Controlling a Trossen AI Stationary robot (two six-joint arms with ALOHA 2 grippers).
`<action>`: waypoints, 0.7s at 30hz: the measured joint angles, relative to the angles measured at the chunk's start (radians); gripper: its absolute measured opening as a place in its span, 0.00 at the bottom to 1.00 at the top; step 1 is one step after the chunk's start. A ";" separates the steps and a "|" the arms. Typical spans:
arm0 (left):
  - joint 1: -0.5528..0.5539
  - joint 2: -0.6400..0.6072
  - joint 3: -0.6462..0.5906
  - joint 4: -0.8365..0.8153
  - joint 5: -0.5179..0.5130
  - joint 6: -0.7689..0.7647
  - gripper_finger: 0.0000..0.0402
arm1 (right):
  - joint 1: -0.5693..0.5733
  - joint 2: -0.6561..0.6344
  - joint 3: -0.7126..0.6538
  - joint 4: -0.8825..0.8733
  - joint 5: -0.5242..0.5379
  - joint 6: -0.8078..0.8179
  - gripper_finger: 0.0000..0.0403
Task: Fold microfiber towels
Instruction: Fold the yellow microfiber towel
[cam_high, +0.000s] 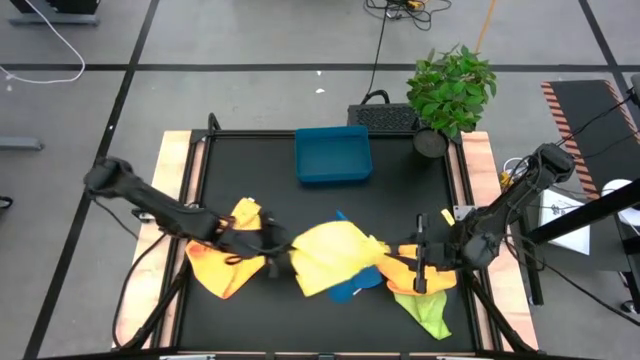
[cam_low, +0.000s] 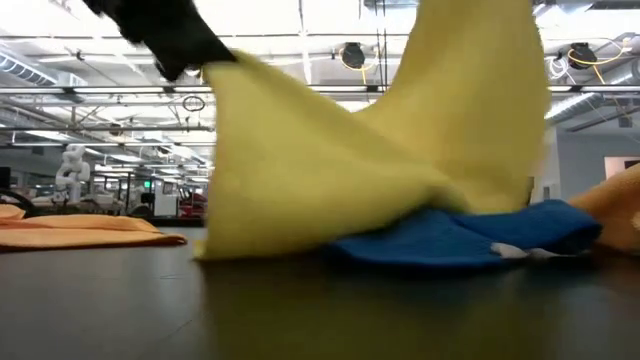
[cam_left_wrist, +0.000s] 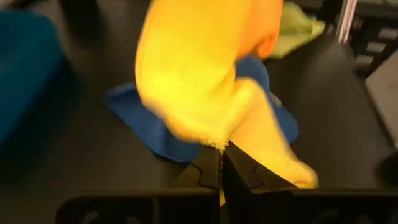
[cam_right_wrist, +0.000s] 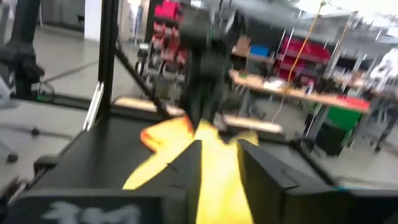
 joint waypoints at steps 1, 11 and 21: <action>-0.020 -0.045 0.000 -0.041 -0.029 -0.011 0.01 | -0.001 0.003 0.000 -0.032 0.000 0.030 0.30; -0.236 -0.377 0.000 -0.142 -0.301 -0.031 0.00 | -0.040 0.139 0.000 -0.099 -0.109 0.183 0.49; -0.303 -0.488 0.011 0.038 -0.430 0.187 0.00 | -0.228 0.479 0.004 0.114 -0.371 0.250 0.46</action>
